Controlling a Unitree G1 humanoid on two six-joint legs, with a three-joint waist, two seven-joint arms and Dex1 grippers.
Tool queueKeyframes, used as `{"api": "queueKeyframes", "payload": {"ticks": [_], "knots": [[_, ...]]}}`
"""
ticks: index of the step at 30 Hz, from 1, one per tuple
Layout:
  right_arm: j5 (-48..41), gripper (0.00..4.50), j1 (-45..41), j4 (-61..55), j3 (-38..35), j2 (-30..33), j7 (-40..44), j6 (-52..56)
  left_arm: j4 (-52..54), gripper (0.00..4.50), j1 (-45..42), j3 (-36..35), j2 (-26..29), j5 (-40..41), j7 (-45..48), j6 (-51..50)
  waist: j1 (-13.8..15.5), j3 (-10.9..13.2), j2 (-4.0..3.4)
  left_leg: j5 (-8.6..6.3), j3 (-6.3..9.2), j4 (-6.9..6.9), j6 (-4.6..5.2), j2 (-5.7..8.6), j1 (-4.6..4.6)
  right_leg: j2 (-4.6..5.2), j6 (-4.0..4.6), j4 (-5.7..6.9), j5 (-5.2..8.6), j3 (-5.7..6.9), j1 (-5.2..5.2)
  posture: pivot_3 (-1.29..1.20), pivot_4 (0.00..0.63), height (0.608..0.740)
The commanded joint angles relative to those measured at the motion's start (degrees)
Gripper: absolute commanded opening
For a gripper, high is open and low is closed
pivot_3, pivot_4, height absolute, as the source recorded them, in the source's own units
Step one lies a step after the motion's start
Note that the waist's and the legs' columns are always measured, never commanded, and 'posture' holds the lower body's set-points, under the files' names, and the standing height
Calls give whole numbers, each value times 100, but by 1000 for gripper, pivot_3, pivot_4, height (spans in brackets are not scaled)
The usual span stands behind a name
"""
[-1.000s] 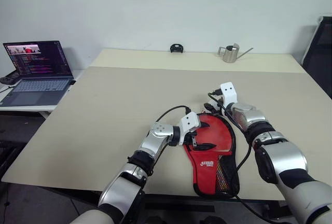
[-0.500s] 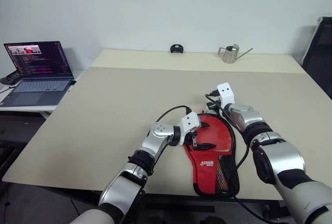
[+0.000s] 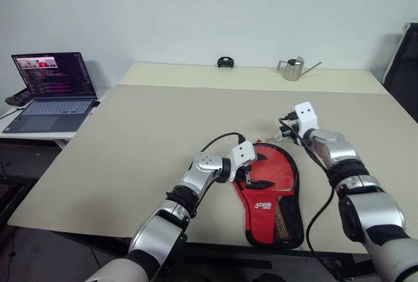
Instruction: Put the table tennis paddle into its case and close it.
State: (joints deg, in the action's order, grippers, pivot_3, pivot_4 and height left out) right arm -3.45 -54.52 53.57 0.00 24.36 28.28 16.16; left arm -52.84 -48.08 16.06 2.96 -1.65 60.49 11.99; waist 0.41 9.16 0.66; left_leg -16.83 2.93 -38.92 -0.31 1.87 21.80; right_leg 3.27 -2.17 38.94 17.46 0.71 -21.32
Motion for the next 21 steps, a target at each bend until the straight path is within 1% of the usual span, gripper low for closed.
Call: {"api": "queueKeyframes", "payload": {"ticks": [1, 7, 10, 14, 21], "knots": [[-116, 536, 420, -1272, -186, 353, 146, 577, -590, 4500, 136, 348, -42, -495, -198, -114, 10, -1, 0, 0, 2, 0, 1, 1, 0, 0, 0, -1, 0, 2, 1, 0, 150, 740], [-407, 536, 1711, -3592, -326, 898, 499, 1900, -804, 4500, 5, 337, -70, -585, -246, -74, 61, -4, 2, 0, 7, -1, 5, 6, 0, 1, -2, 0, -1, 4, 4, 0, 150, 740], [-711, 536, 2479, -4875, -432, 1299, 801, 2668, -885, 4500, -47, 337, -79, -600, -262, -44, 90, -4, 4, 0, 11, 0, 7, 9, 1, 1, -3, -3, 0, 7, 6, 0, 150, 740], [-1209, 536, 3292, -6218, -623, 1799, 1167, 3533, -947, 4500, -77, 349, -89, -605, -265, -20, 100, -4, 7, 0, 14, 0, 9, 16, 0, 0, -6, -5, -1, 8, 10, 0, 150, 740], [-2074, 525, 4251, -7705, -1043, 2426, 1620, 4497, -1012, 4500, -97, 371, -127, -609, -238, 0, 111, -6, 17, 0, 29, 2, 11, 23, 2, 0, -10, -12, 1, 22, 17, 0, 150, 740]]}}
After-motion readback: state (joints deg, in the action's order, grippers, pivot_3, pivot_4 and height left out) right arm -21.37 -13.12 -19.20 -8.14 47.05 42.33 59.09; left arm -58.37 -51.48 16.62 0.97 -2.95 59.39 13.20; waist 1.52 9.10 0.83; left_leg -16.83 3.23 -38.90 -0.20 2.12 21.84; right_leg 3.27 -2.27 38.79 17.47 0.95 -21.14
